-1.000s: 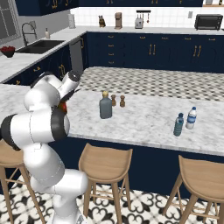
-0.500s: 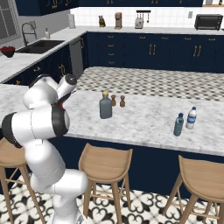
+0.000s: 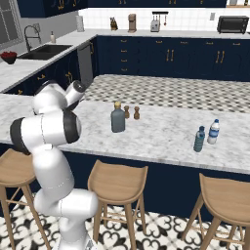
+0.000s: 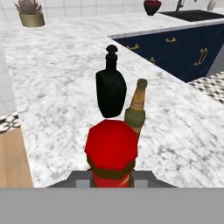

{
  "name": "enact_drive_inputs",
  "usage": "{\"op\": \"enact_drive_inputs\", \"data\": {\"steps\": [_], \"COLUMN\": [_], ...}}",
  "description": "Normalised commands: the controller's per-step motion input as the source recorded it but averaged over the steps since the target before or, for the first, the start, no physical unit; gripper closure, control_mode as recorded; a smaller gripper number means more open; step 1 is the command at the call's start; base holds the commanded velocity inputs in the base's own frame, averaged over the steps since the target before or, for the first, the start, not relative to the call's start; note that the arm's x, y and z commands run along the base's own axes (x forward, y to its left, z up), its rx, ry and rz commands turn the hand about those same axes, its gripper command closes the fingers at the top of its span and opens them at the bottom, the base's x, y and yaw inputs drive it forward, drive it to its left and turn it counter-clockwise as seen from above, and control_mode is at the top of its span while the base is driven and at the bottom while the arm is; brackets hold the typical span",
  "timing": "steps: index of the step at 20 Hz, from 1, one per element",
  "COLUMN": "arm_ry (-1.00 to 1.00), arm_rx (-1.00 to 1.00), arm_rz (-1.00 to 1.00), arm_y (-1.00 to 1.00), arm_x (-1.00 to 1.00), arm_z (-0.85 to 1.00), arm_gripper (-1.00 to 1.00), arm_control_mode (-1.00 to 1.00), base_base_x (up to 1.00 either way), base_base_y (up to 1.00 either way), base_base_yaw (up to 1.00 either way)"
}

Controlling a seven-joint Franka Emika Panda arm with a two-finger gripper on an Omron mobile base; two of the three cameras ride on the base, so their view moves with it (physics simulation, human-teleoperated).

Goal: Move the plastic bottles in the middle to the plastics group, and the glass bottles in the middle to the glass group.

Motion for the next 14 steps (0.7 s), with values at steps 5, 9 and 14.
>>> {"op": "enact_drive_inputs", "data": {"steps": [5, 9, 14], "arm_ry": [0.00, 0.00, 0.00], "arm_rx": [0.00, 0.00, 0.00], "arm_rz": [0.01, 0.02, 0.01], "arm_y": [0.04, 0.09, 0.17], "arm_x": [0.22, 0.07, 0.13], "arm_z": [-0.04, -0.07, -0.34], "arm_gripper": [1.00, 1.00, 1.00], "arm_control_mode": [-1.00, -1.00, -1.00], "base_base_x": [0.00, 0.00, 0.00], "base_base_y": [0.00, 0.00, 0.00], "base_base_yaw": [0.00, 0.00, 0.00]}}
